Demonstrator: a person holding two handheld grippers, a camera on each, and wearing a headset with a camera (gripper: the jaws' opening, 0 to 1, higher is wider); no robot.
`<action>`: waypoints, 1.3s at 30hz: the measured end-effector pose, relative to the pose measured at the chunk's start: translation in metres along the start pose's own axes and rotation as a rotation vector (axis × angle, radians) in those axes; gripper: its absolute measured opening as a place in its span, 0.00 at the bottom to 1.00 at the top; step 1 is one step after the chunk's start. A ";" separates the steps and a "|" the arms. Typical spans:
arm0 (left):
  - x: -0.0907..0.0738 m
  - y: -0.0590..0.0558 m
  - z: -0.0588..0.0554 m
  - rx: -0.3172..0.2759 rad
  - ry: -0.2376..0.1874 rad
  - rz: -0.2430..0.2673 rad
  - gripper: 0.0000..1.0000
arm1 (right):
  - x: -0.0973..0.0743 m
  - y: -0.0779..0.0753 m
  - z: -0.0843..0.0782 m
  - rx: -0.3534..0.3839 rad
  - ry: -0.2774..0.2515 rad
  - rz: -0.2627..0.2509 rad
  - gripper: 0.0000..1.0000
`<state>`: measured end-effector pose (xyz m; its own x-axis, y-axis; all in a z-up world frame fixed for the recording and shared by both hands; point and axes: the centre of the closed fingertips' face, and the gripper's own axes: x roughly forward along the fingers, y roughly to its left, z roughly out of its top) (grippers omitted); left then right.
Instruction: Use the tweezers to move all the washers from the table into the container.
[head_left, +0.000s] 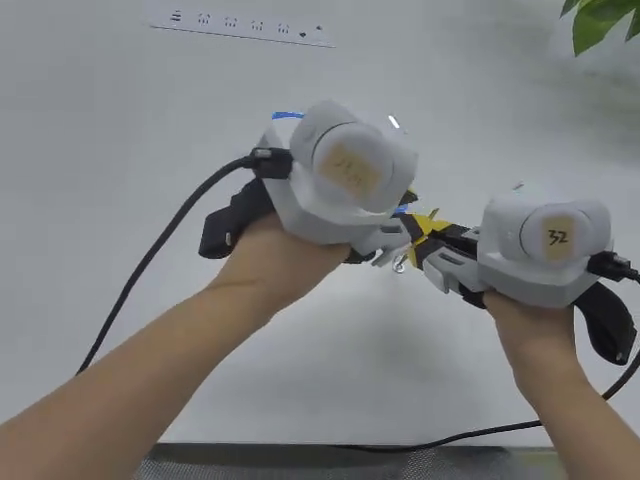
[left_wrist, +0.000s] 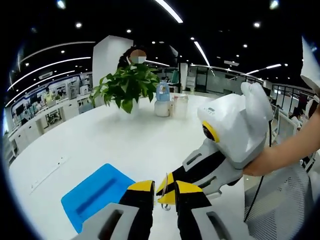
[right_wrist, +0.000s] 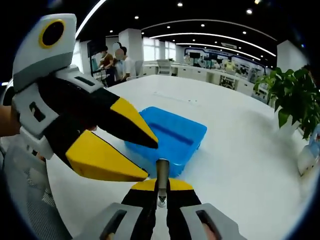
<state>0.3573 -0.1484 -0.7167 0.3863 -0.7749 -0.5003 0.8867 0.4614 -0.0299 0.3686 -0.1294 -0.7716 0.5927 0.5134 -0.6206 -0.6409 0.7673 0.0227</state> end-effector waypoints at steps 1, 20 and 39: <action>0.003 -0.002 -0.001 0.004 0.007 -0.008 0.09 | 0.000 0.000 0.000 -0.002 -0.001 -0.001 0.02; 0.001 -0.003 -0.008 0.246 0.102 -0.228 0.00 | 0.007 0.006 -0.008 -0.226 0.020 0.162 0.06; -0.011 -0.002 0.019 0.369 0.142 -0.265 0.00 | -0.010 0.004 0.020 -0.140 -0.009 0.163 0.03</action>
<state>0.3560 -0.1492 -0.6944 0.1187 -0.7668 -0.6308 0.9910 0.0514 0.1240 0.3698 -0.1244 -0.7498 0.4794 0.6300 -0.6109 -0.7899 0.6131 0.0123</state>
